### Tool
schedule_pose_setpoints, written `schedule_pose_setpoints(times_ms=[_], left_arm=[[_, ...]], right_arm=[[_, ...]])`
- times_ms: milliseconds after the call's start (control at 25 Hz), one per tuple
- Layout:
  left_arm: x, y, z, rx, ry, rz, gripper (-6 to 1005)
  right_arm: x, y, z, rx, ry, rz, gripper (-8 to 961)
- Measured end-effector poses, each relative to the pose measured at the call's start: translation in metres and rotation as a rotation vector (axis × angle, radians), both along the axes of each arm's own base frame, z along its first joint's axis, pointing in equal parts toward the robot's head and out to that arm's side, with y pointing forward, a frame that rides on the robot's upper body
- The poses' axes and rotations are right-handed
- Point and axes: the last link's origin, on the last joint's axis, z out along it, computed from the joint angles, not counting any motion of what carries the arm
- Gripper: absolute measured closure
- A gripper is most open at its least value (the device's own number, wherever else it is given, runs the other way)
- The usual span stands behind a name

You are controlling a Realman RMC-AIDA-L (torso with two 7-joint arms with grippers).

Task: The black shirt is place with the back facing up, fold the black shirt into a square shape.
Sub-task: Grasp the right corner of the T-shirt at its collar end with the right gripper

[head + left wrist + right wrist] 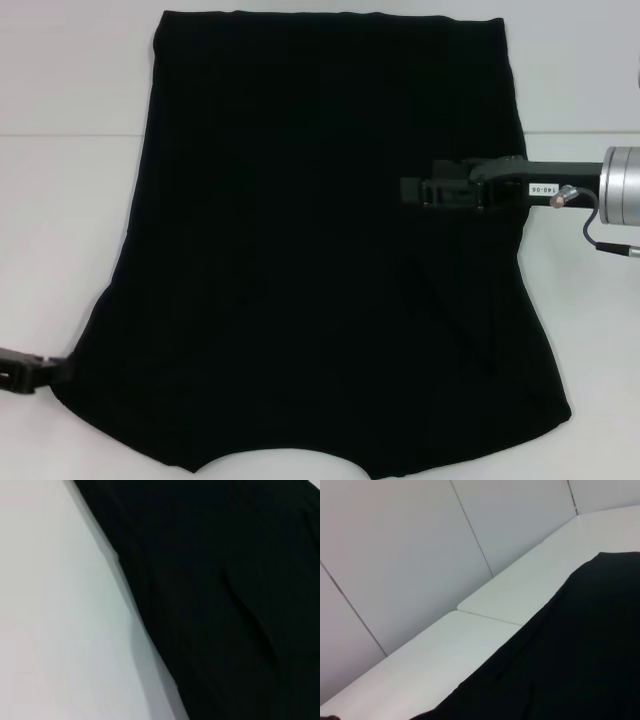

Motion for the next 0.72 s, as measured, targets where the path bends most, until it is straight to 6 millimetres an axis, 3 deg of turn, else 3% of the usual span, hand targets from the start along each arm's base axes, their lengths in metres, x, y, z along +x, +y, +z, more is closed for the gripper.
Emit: schedule_pose_setpoints(times_ms=[200,400,640,720], left_arm=[[-0.002,0.001,0.009,0.048,-0.031,0.011,963],[0.000,0.000,0.007,0.043,-0.044,0.010,963],[0.000,-0.004,0.001,0.048,-0.081,0.020,963],[0.000,-0.004,0.000,0.049,-0.086,0.021,963]], right_arm=[[0.017,-0.006,0.008,-0.061,-0.036,-0.077,74],[0.045,-0.034,0.030,-0.185,-0.030,-0.142,74],[0.098,-0.072,0.064,-0.238,-0.026,-0.335,90],[0.102,-0.076,0.066,-0.244,-0.034,-0.347,101]])
